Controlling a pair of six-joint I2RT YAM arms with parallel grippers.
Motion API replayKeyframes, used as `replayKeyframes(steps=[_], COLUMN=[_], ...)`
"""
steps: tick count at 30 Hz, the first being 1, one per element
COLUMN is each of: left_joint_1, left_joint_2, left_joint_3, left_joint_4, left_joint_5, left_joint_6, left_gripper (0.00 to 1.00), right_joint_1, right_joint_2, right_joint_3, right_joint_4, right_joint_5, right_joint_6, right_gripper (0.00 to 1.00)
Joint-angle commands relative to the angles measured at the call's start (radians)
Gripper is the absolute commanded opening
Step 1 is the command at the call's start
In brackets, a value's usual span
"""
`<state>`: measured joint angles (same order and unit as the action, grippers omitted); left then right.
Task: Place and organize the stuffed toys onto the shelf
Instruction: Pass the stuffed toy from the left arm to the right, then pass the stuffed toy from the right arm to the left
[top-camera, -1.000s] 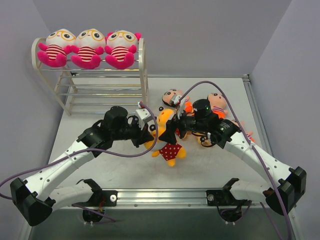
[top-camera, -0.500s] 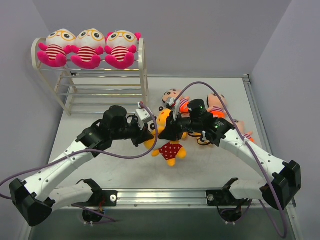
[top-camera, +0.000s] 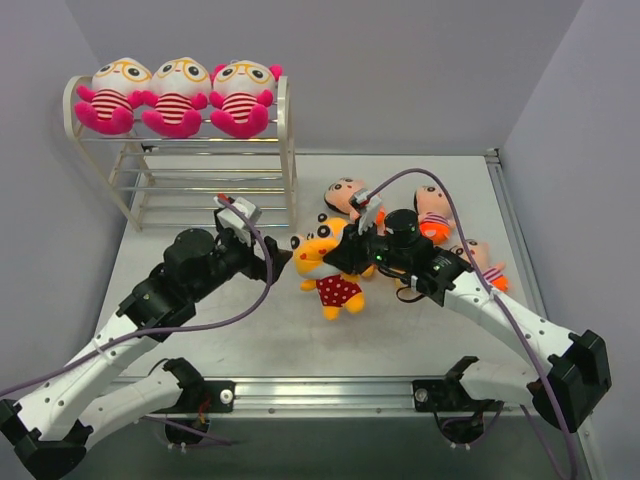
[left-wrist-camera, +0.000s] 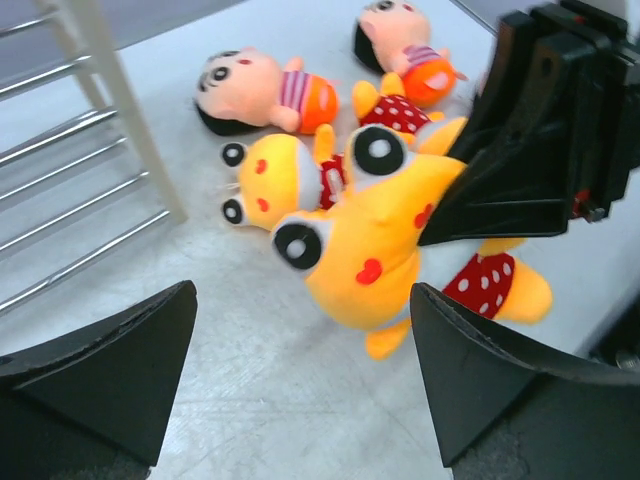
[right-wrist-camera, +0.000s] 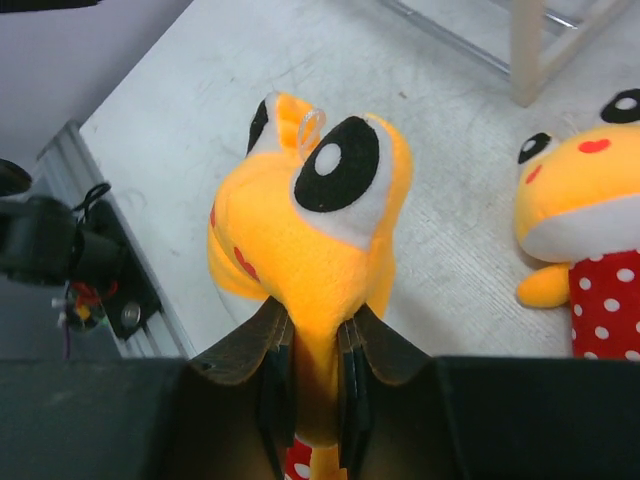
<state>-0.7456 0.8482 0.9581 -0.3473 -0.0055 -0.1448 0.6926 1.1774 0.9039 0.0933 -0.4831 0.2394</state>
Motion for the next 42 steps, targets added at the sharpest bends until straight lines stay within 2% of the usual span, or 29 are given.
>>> replayKeyframes(steps=[1,6,11,15,21,30,38,42], left_joint_1=[-0.005,-0.047,-0.21,-0.284,-0.325,-0.35,-0.357,-0.356], left_joint_2=[-0.049,-0.081,-0.028,0.054,0.094,0.163,0.193,0.198], left_joint_3=[-0.025,-0.071,-0.105,-0.113,-0.15,-0.182,-0.186,-0.194], left_joint_4=[0.062,0.114,0.172,0.217,0.295,0.439,0.452,0.449], left_joint_5=[-0.229,-0.264,-0.385,-0.392,-0.407,-0.375,-0.369,-0.363], left_joint_6=[-0.108,-0.183,-0.188,-0.188,-0.185,-0.145,-0.141,-0.148], left_gripper=[0.96,0.96,0.96,0.95,0.92,0.89,0.79,0.78], right_joint_1=[-0.008,-0.008,-0.011,-0.013,-0.016,-0.015,-0.016,-0.018], right_joint_2=[-0.074,-0.171,-0.249,-0.311,-0.351,-0.331,-0.334,-0.335], right_joint_3=[-0.049,-0.178,-0.246,-0.263,-0.26,-0.277,-0.283,-0.283], right_joint_4=[0.183,0.382,0.401,0.391,0.367,0.404,0.411,0.413], right_joint_5=[0.208,0.366,0.536,0.59,0.614,0.563,0.56,0.564], right_joint_6=[0.187,0.385,0.508,0.56,0.593,0.643,0.652,0.652], right_gripper=[0.0,0.0,0.0,0.0,0.0,0.0,0.0,0.0])
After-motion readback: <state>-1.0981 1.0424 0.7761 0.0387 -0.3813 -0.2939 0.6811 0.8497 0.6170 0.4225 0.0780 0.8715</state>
